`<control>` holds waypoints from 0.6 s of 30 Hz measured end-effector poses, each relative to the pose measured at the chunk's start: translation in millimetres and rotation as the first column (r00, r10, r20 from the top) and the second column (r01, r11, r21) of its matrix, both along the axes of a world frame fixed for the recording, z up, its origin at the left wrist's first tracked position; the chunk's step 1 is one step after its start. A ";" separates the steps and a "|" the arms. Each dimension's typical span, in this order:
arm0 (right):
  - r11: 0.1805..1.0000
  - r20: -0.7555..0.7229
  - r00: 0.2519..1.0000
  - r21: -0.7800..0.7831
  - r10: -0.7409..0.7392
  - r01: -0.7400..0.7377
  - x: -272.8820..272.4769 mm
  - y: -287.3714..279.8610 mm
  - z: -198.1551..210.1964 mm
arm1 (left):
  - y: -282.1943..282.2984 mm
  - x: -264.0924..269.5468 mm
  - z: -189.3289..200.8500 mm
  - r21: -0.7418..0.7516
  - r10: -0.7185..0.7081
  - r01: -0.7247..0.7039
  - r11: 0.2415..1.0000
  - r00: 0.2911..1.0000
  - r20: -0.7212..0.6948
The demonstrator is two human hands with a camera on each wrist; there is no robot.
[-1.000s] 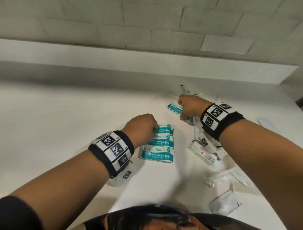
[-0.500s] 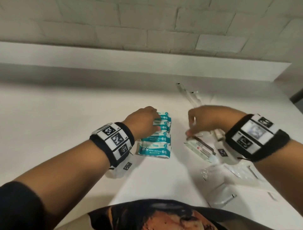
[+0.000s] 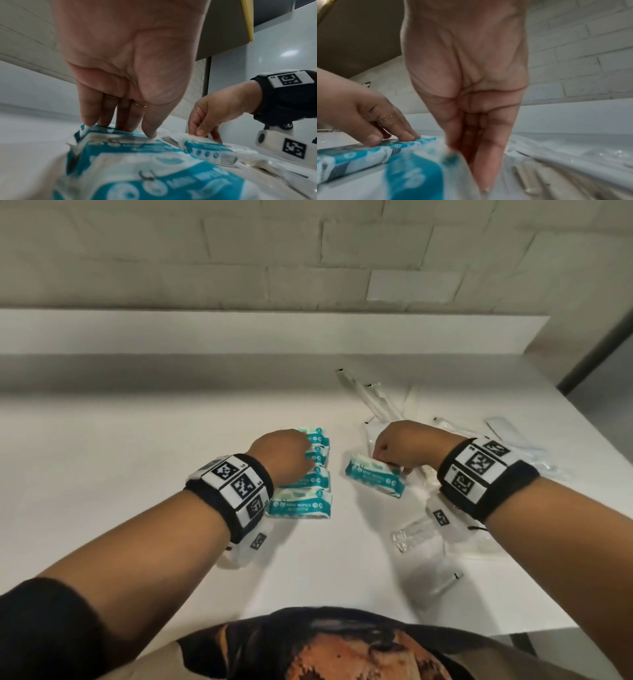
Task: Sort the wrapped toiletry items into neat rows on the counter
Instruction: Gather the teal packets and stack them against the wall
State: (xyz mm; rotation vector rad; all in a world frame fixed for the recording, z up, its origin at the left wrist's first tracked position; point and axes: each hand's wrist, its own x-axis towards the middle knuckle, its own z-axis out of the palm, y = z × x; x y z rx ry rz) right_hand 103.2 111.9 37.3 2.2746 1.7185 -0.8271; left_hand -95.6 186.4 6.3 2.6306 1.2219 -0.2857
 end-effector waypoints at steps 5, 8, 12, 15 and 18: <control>0.999 0.076 0.996 -0.001 0.055 -0.055 -8.6 -1.8 -5.2 | 2.0 -2.9 -5.9 -0.005 0.016 -0.015 1.000 0.999 0.033; 0.986 0.166 0.973 -0.083 0.159 -0.147 -20.8 -4.1 -10.7 | 3.5 -4.6 -4.2 -0.016 0.007 -0.007 1.000 0.999 0.034; 0.981 0.043 0.994 0.161 0.099 -0.105 -24.8 29.8 4.6 | 5.7 -6.7 -4.2 -0.032 -0.007 0.009 0.999 0.998 0.059; 0.918 0.002 0.991 0.376 0.133 -0.124 -34.9 74.0 9.3 | 6.7 -6.9 -3.3 -0.027 -0.033 0.035 0.999 0.997 0.067; 0.915 0.000 0.990 0.382 0.140 -0.130 -50.0 107.0 -4.4 | 8.0 -7.5 -1.5 -0.035 -0.055 0.059 0.998 0.994 0.099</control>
